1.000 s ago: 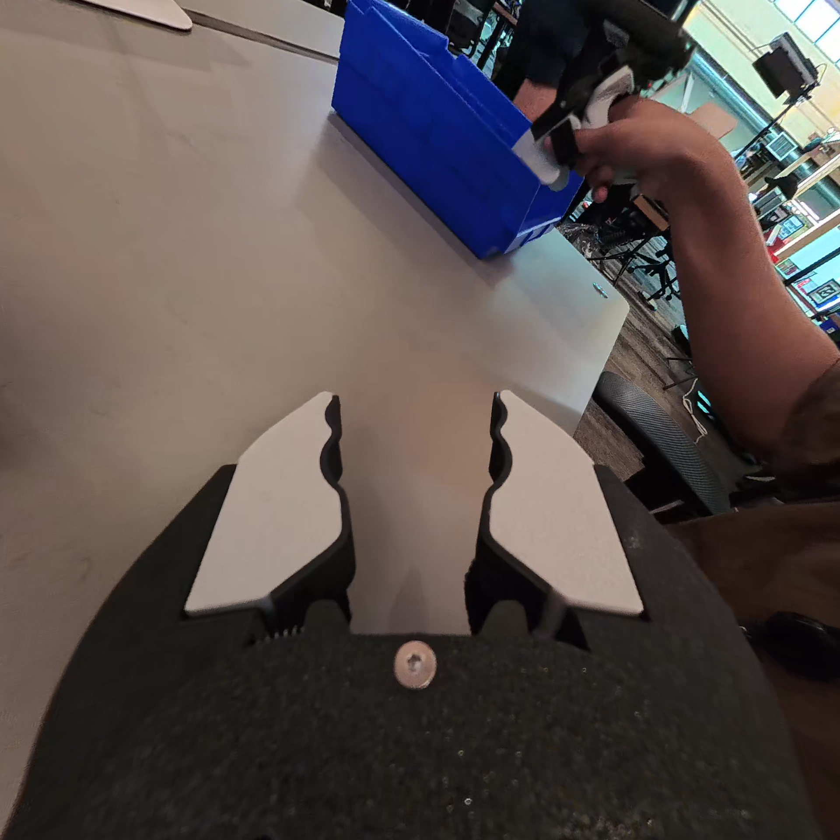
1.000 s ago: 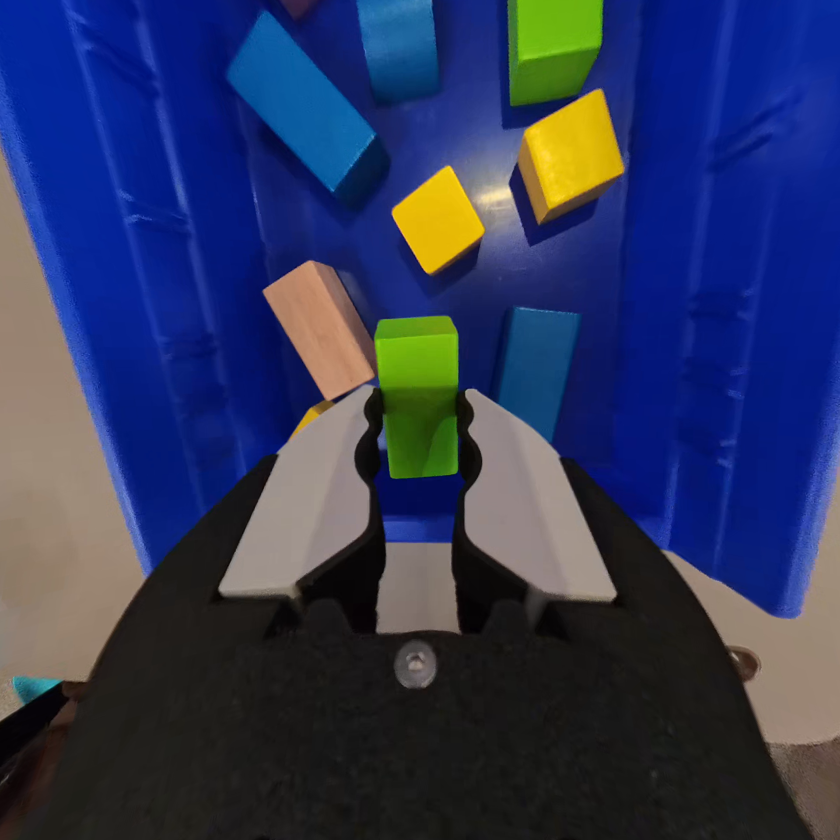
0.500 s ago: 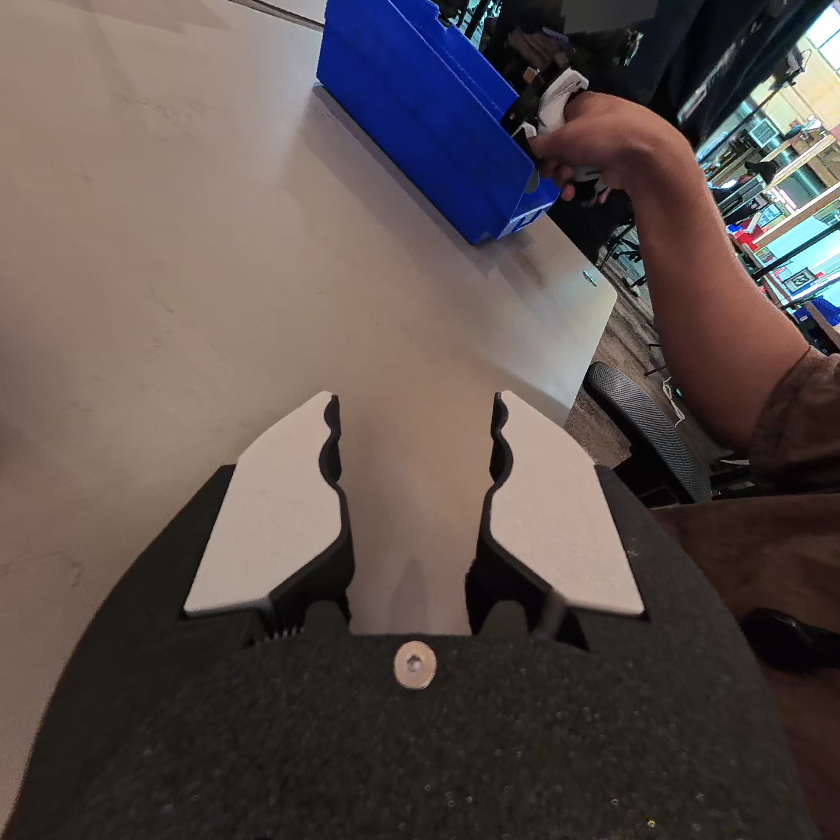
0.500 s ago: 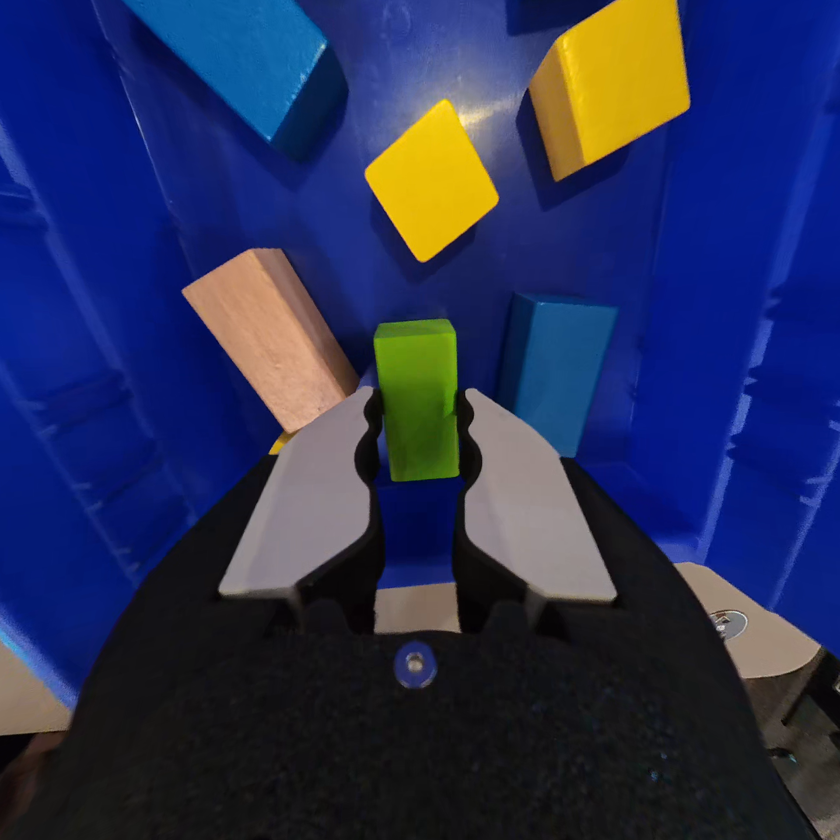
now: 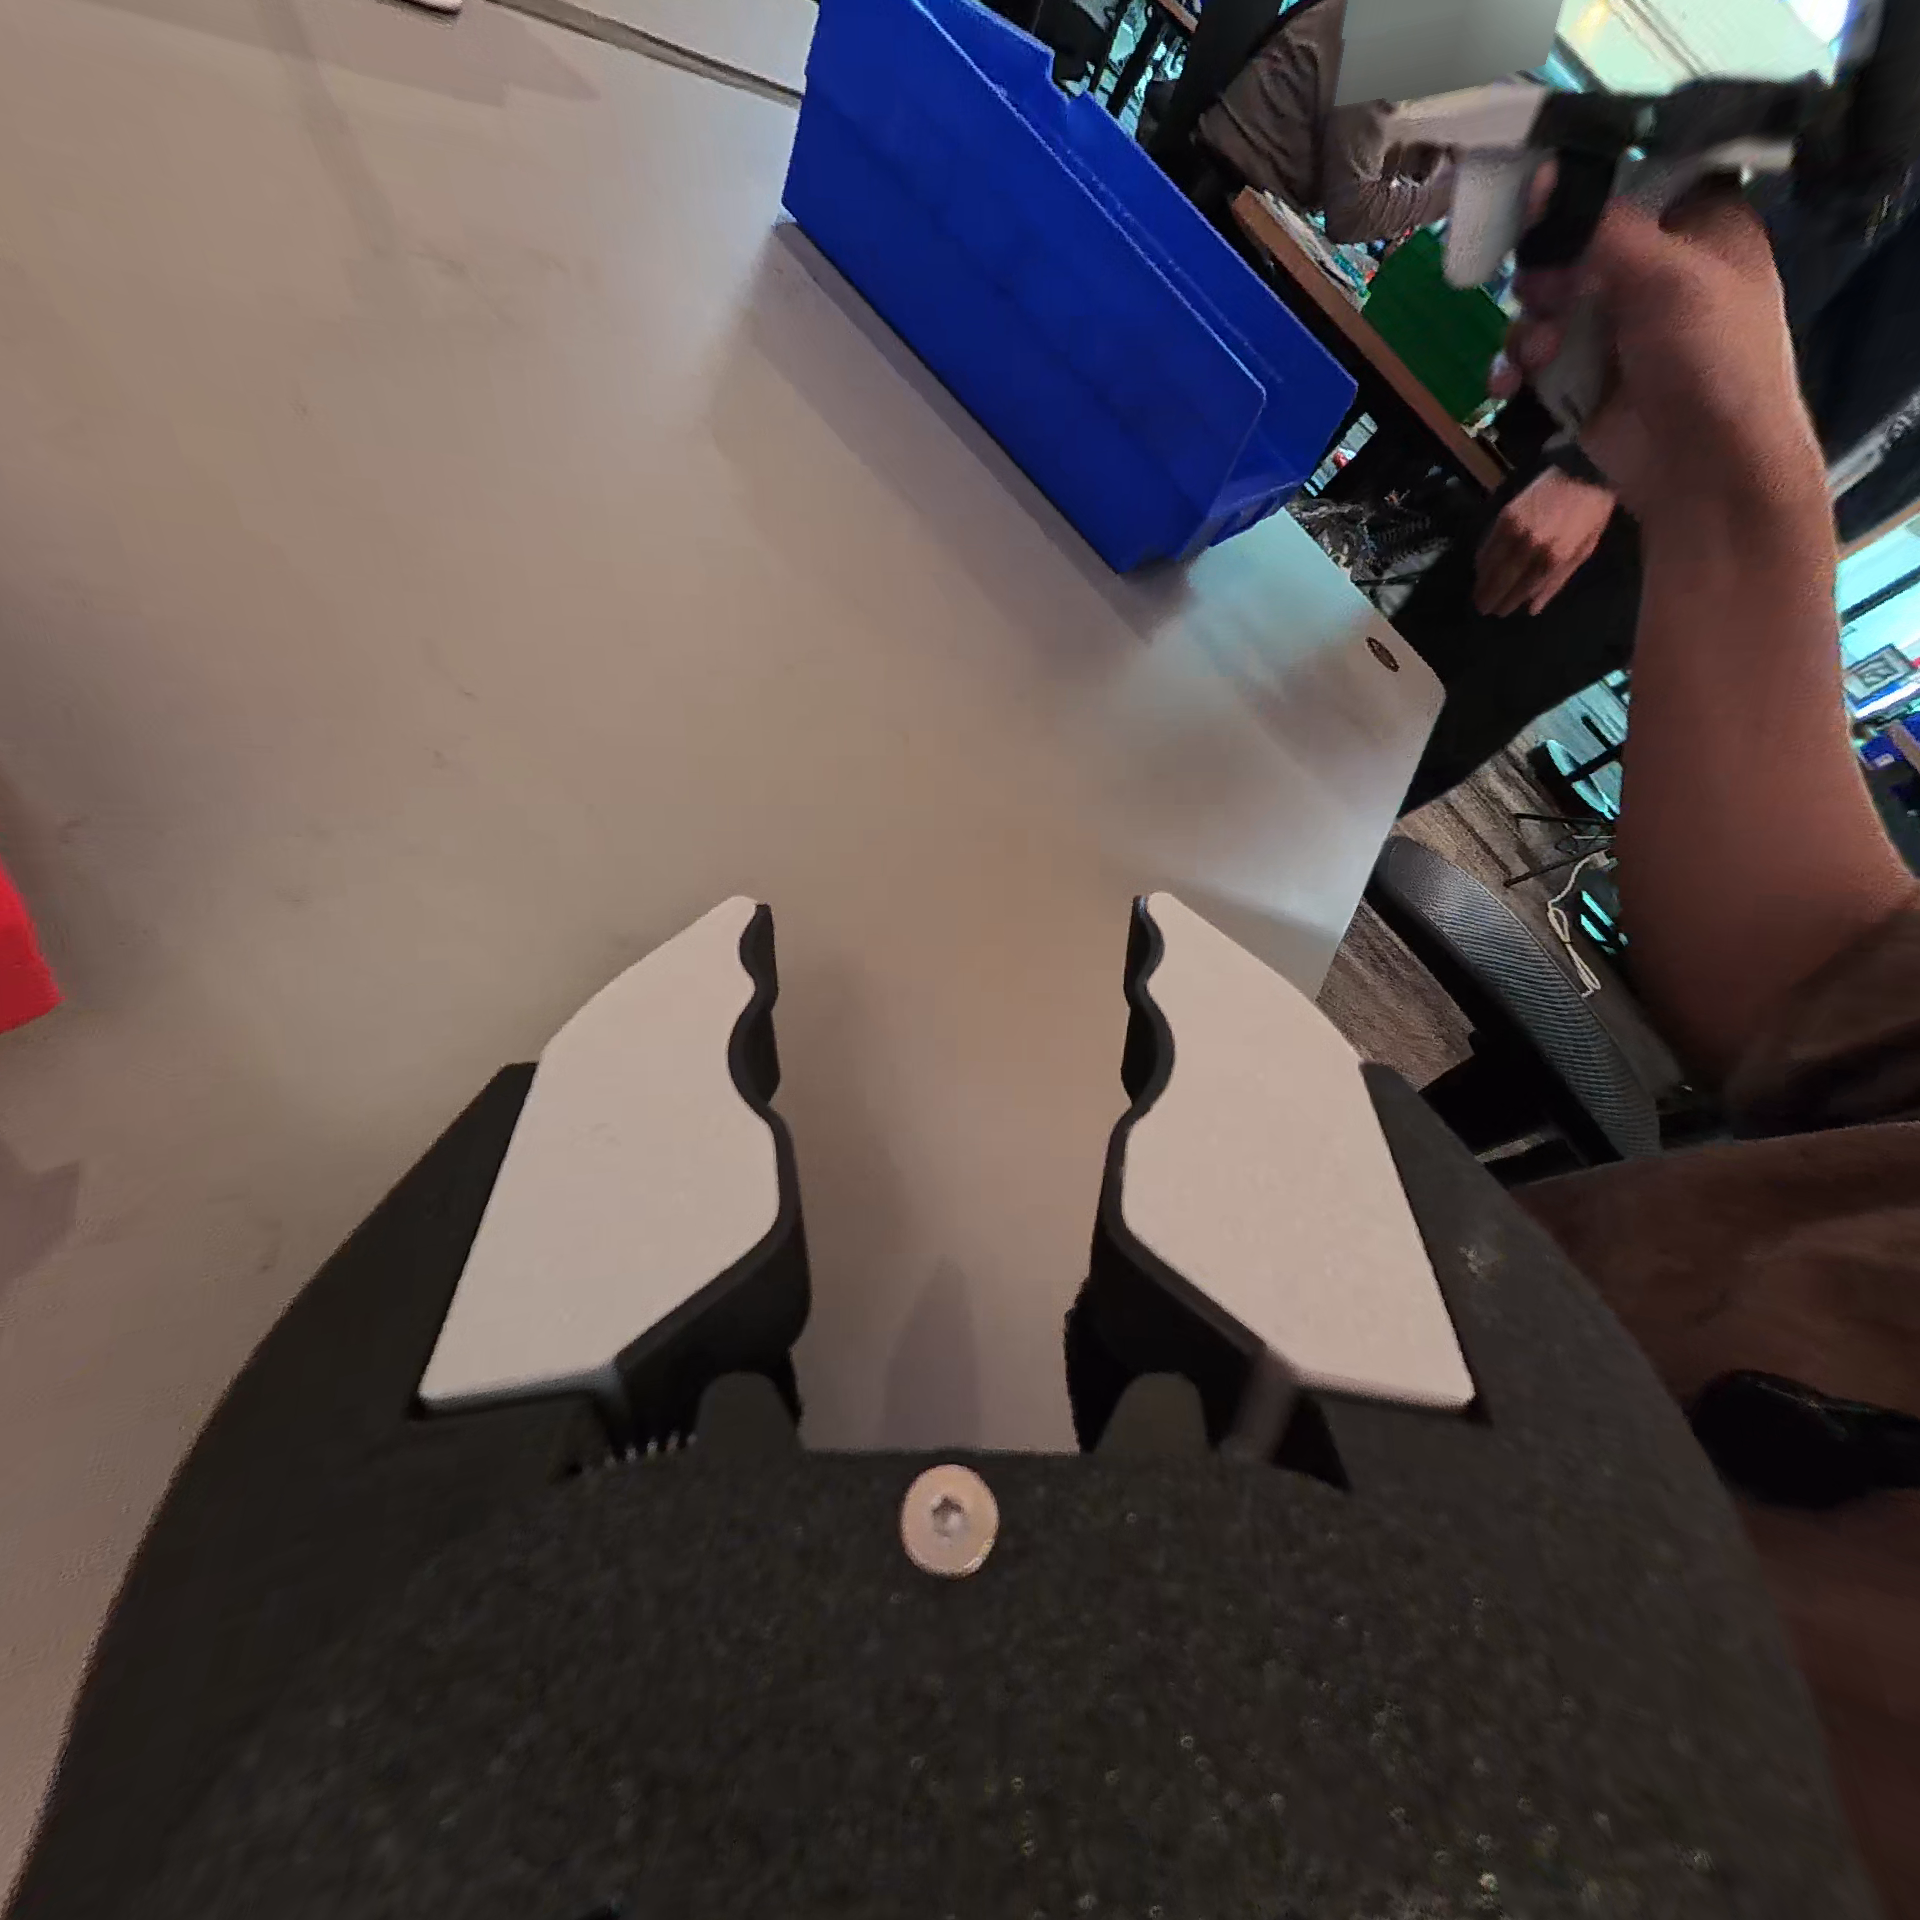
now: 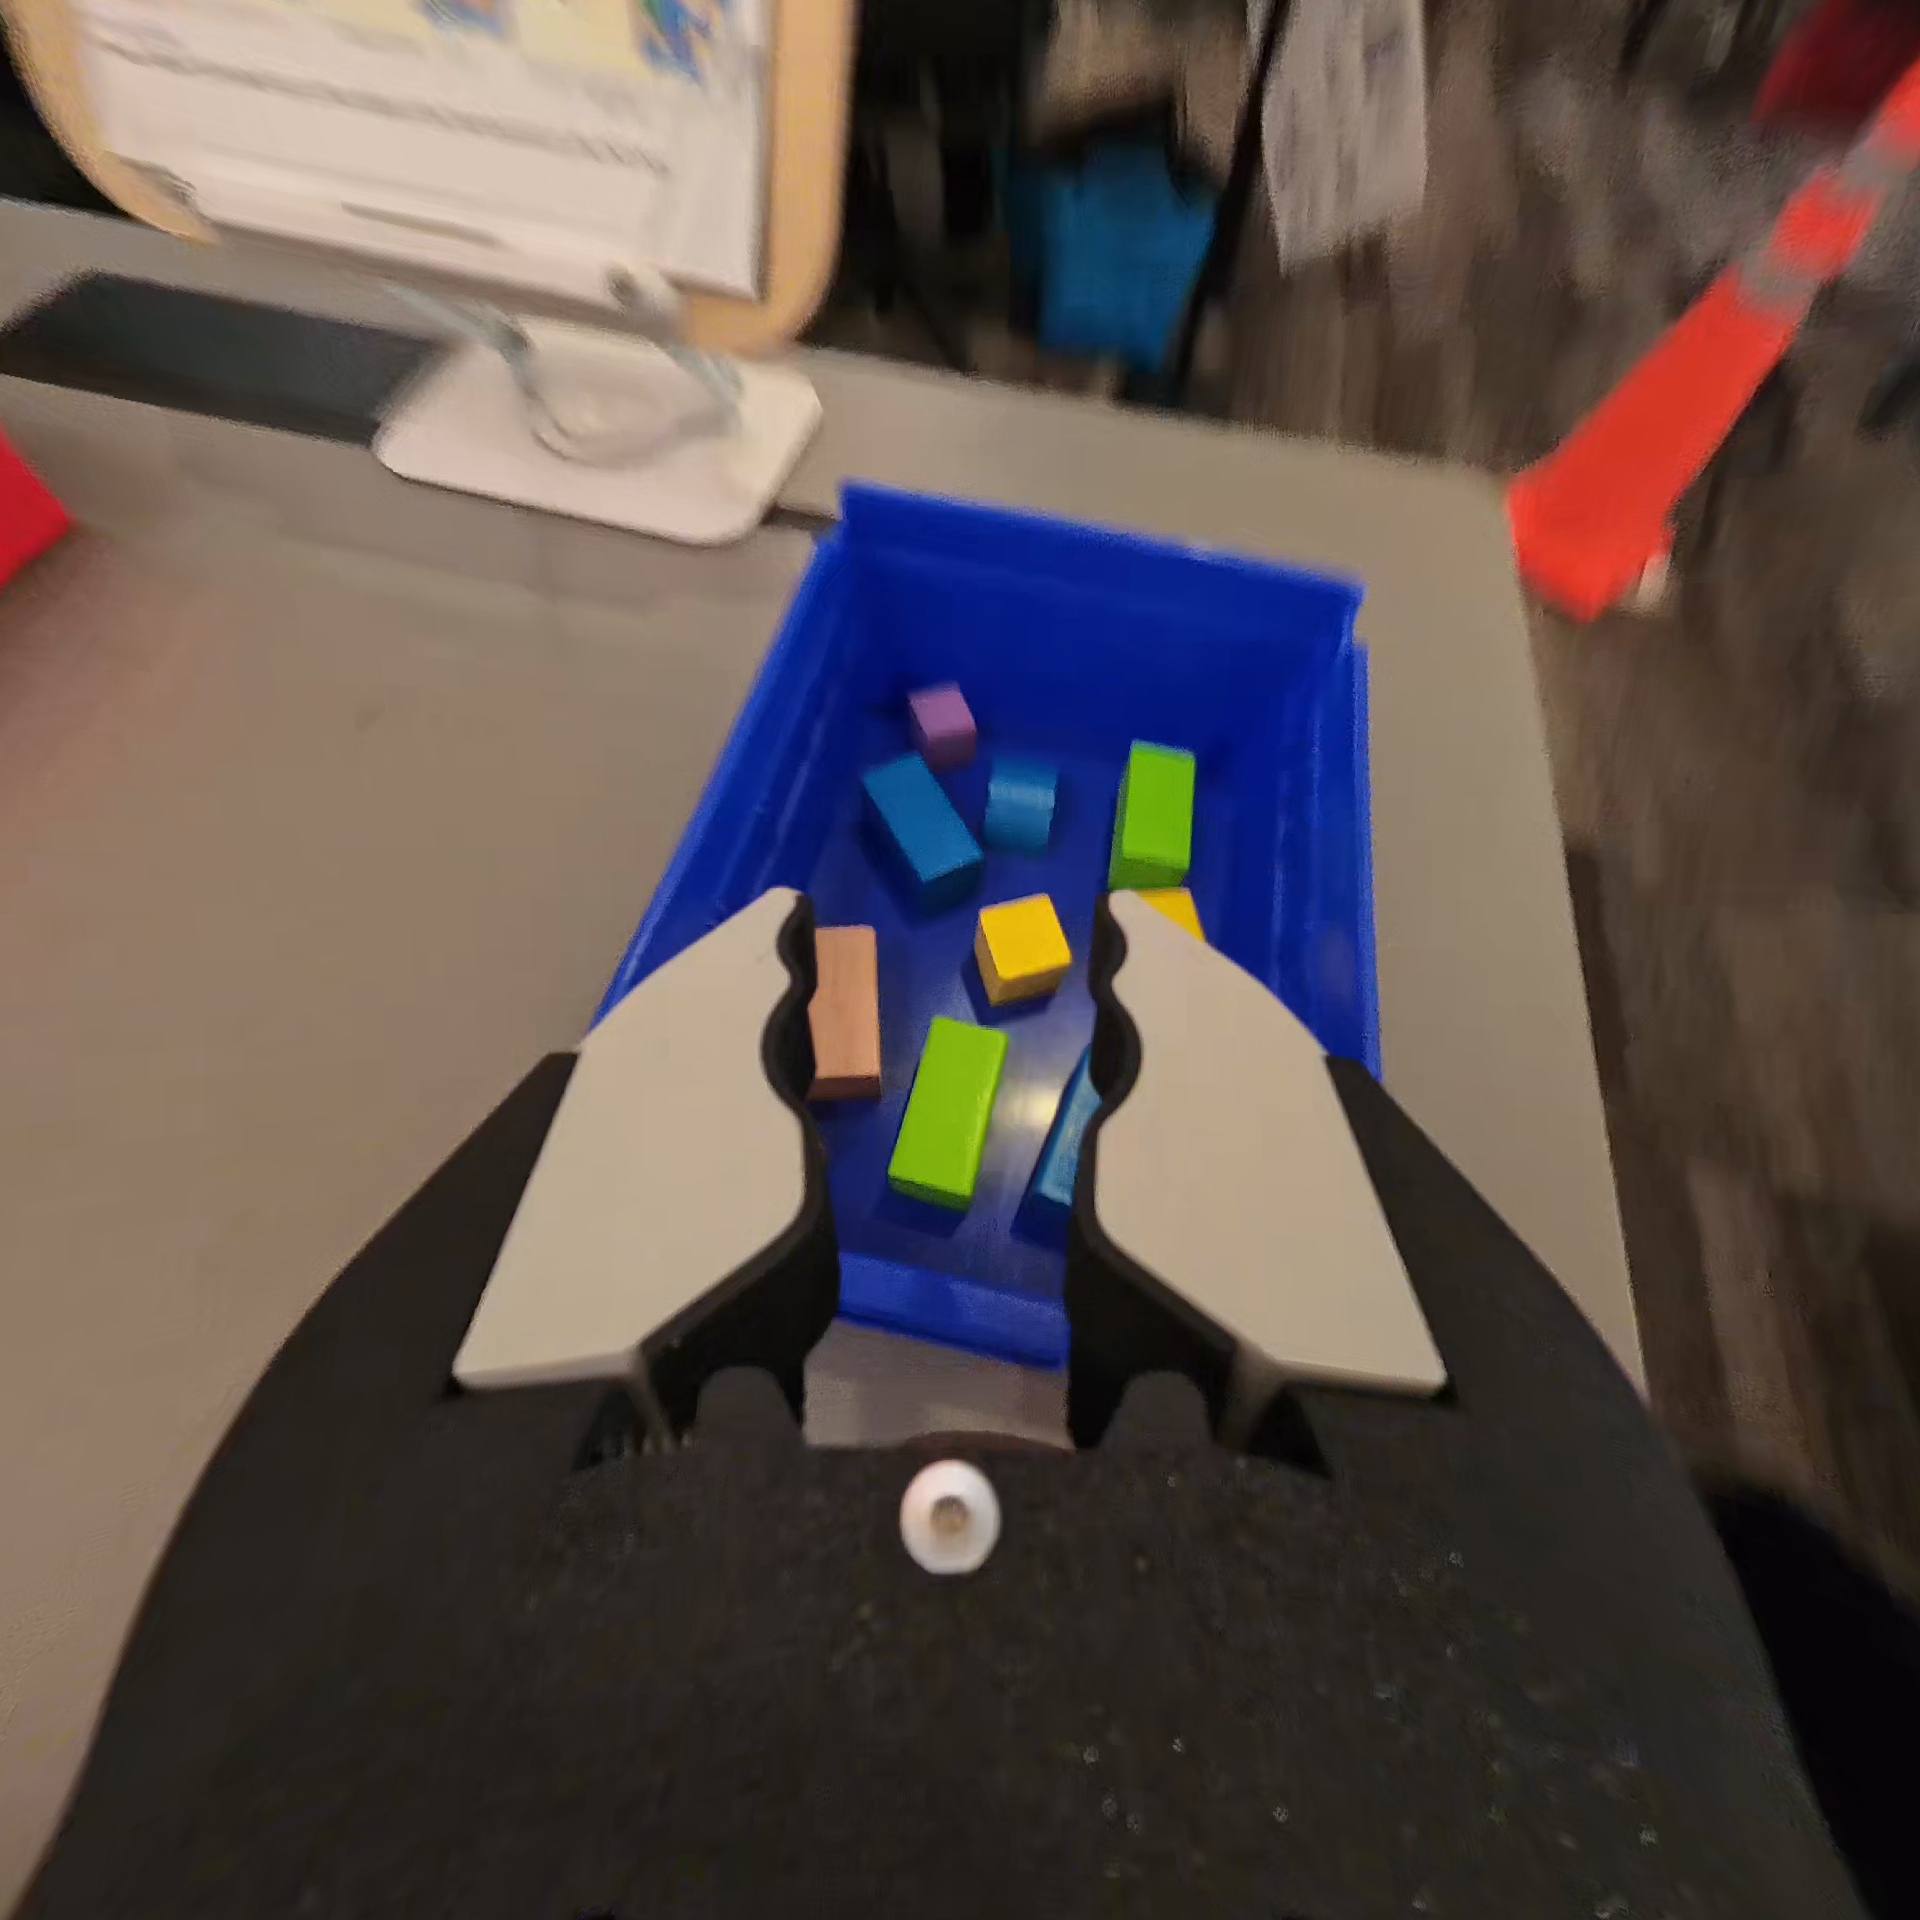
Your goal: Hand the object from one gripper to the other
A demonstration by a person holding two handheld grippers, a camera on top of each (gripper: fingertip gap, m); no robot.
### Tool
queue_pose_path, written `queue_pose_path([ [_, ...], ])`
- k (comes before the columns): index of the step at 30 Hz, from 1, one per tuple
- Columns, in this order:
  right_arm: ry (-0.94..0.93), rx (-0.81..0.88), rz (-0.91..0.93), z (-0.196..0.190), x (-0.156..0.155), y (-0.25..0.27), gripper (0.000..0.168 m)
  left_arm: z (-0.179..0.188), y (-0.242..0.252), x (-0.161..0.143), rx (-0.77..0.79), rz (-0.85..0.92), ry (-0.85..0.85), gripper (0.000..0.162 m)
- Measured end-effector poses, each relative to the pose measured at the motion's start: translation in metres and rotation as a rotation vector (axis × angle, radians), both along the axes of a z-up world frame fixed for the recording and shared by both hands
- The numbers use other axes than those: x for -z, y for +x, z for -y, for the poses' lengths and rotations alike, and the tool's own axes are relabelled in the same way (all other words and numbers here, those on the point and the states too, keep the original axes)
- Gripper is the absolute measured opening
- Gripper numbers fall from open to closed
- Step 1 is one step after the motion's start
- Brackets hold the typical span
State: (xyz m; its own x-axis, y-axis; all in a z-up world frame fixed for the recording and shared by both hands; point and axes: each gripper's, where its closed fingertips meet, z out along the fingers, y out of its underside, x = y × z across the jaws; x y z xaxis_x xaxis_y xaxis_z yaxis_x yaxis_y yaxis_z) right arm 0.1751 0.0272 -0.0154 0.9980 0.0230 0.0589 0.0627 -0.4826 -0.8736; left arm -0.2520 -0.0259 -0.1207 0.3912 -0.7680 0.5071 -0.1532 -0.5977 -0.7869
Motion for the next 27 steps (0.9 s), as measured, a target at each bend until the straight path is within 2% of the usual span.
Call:
queue_pose_path([
  [2,0.101,-0.048,0.031,0.02,0.007,-0.014,0.05,-0.001,0.0,-0.002,-0.004,0.003,0.019,0.064],
  [8,0.248,-0.106,-0.092,0.066,0.065,-0.068,0.05,-0.004,0.001,-0.006,-0.016,-0.049,0.121,0.065],
  [13,0.371,-0.088,-0.147,0.079,0.076,-0.078,0.049,-0.017,-0.016,-0.035,-0.048,-0.089,0.134,0.063],
  [16,0.382,-0.11,-0.116,0.08,0.074,-0.078,0.047,-0.053,-0.056,-0.045,-0.179,-0.271,0.112,0.062],
  [20,0.381,-0.137,-0.085,0.078,0.072,-0.079,0.047,-0.11,-0.108,-0.032,-0.28,-0.543,0.03,0.063],
  [23,0.378,-0.165,-0.097,0.076,0.073,-0.085,0.047,-0.155,-0.121,-0.018,-0.267,-0.656,-0.011,0.064],
  [27,0.355,-0.188,-0.068,0.075,0.078,-0.091,0.046,-0.219,-0.125,0.007,-0.335,-0.766,-0.114,0.067],
])
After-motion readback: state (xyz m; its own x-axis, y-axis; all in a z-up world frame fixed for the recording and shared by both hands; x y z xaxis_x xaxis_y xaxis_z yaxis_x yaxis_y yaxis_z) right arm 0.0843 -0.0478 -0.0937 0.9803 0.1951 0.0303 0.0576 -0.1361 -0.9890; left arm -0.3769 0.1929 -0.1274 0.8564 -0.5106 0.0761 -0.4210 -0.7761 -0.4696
